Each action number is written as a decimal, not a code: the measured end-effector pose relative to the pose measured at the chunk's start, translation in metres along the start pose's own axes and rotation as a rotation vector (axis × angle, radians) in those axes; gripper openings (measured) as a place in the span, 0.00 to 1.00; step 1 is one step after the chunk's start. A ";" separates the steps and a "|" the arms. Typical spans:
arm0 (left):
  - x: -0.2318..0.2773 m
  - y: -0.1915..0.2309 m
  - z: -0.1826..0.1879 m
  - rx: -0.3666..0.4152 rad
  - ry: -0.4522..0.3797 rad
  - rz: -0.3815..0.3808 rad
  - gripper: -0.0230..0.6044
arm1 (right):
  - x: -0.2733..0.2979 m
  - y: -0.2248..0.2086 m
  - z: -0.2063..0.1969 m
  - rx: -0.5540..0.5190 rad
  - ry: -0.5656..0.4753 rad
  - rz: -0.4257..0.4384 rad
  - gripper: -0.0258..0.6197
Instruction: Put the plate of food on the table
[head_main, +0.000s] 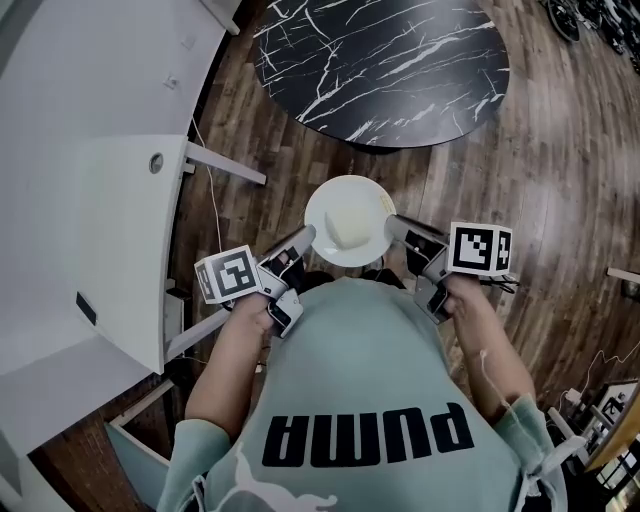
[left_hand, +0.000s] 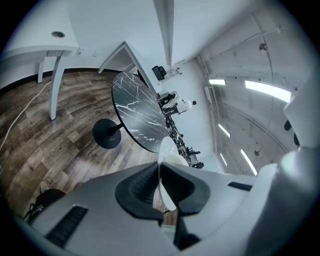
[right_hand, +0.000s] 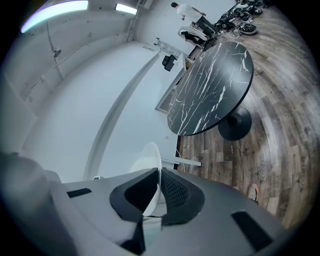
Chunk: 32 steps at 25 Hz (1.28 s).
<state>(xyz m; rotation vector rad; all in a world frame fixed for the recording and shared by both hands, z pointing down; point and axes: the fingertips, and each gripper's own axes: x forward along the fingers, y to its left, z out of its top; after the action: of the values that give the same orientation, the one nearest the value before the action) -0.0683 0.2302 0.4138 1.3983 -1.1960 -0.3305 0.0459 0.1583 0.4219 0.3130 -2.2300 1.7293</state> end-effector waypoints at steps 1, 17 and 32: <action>0.004 -0.003 0.000 0.003 0.004 -0.001 0.07 | -0.004 -0.001 0.003 0.001 -0.006 0.000 0.08; 0.065 -0.029 0.013 0.050 0.114 -0.037 0.07 | -0.037 -0.028 0.042 0.063 -0.124 -0.030 0.08; 0.148 -0.037 0.085 0.066 0.253 -0.113 0.07 | -0.024 -0.057 0.127 0.129 -0.224 -0.139 0.08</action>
<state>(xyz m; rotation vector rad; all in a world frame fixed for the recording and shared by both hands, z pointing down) -0.0549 0.0562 0.4255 1.5186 -0.9307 -0.1871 0.0752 0.0202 0.4357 0.7069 -2.1877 1.8439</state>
